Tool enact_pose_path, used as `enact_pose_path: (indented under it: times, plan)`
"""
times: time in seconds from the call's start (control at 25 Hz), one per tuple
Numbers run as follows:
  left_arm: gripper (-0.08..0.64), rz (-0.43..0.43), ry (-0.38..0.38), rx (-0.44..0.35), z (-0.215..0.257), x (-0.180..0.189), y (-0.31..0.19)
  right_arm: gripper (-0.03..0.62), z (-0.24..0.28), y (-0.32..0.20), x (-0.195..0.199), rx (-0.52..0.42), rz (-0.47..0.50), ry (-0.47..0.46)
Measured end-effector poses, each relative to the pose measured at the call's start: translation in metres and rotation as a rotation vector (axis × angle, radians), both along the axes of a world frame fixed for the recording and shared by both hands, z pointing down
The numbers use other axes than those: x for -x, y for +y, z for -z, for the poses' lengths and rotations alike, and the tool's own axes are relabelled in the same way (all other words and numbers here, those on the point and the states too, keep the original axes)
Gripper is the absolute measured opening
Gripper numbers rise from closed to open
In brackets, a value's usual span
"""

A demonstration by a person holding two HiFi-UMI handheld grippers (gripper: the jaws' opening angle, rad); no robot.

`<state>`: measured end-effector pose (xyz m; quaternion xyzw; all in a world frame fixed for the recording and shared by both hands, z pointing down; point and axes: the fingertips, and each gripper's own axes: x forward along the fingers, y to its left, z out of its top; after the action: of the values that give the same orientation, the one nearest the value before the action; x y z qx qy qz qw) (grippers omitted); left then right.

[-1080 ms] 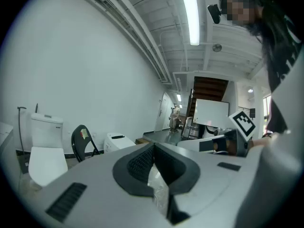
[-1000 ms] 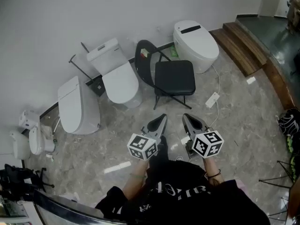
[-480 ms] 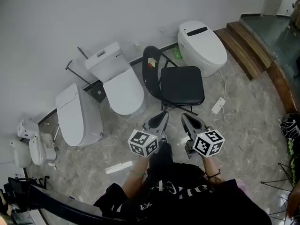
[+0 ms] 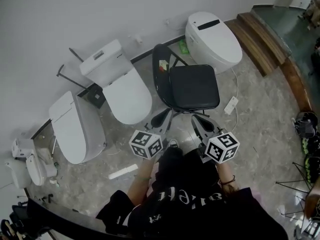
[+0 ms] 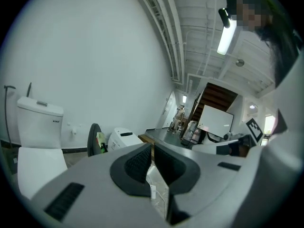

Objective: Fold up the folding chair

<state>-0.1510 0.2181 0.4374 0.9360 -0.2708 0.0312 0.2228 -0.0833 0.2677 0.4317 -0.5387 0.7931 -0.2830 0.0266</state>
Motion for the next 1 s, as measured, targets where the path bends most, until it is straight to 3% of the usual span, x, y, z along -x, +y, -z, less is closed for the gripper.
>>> enact_pose_path:
  times: [0.32, 0.56, 0.84, 1.0]
  plan:
    - [0.003, 0.002, -0.011, 0.055, -0.022, -0.004, -0.040, 0.012, -0.014, -0.030, -0.030, 0.060, -0.068, 0.006]
    - [0.009, 0.069, -0.028, 0.090, -0.033, -0.003, -0.087, 0.012, -0.020, -0.070, -0.054, 0.071, -0.066, -0.036]
    - [0.055, 0.176, -0.071, 0.146, -0.060, -0.008, -0.160, 0.012, -0.047, -0.126, -0.105, 0.114, -0.038, -0.027]
    - [0.144, 0.228, -0.123, 0.192, -0.081, -0.010, -0.205, 0.013, -0.070, -0.151, -0.137, 0.166, -0.006, -0.032]
